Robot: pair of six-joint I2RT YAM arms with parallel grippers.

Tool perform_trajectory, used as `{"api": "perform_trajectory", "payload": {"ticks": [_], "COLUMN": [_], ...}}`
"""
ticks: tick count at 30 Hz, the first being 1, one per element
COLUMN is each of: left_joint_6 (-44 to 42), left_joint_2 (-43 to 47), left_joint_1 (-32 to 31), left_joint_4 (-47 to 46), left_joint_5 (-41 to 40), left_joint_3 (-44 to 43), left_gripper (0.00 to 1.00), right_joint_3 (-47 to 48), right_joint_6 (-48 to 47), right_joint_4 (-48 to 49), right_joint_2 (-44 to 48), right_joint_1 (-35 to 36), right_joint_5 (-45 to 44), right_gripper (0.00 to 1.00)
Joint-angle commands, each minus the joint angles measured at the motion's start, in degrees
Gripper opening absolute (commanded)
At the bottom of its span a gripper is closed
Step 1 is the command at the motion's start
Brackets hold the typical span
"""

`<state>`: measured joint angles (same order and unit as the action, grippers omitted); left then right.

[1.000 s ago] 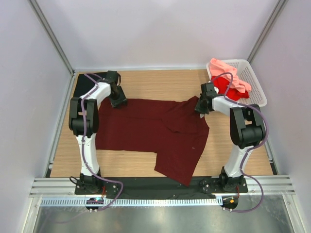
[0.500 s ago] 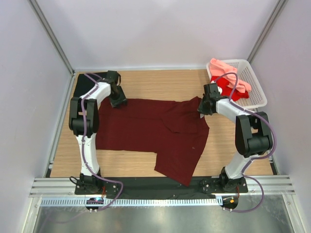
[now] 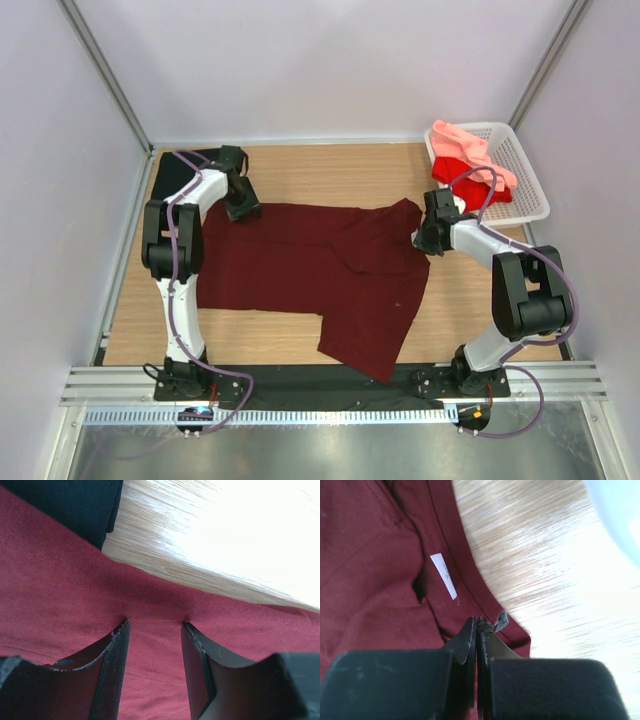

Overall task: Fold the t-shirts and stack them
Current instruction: Fold the tshirt

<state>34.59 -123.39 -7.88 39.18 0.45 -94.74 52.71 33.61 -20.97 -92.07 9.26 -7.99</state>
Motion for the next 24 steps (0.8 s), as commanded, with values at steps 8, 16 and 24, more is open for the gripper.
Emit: {"api": "perform_trajectory", "payload": {"ticks": [8, 16, 24], "left_joint_6": [0.7, 0.7, 0.8], "left_joint_2": [-1.5, -1.4, -1.1], "left_joint_1": [1.2, 1.2, 1.3], "left_joint_4": [2.4, 2.5, 2.2], "left_joint_5": [-4.2, -4.2, -4.3], "left_joint_3": [0.7, 1.3, 1.4], "left_gripper": [0.48, 0.49, 0.49], "right_joint_3": [3.7, 7.0, 7.6], "right_joint_6": [0.0, 3.0, 6.2], "right_joint_4": [9.4, 10.9, 11.4], "right_joint_2": [0.1, -5.4, -9.1], "right_joint_1": [-0.2, -0.1, -0.3], "right_joint_5": [3.4, 3.9, 3.0], "right_gripper": [0.28, 0.41, 0.41]}}
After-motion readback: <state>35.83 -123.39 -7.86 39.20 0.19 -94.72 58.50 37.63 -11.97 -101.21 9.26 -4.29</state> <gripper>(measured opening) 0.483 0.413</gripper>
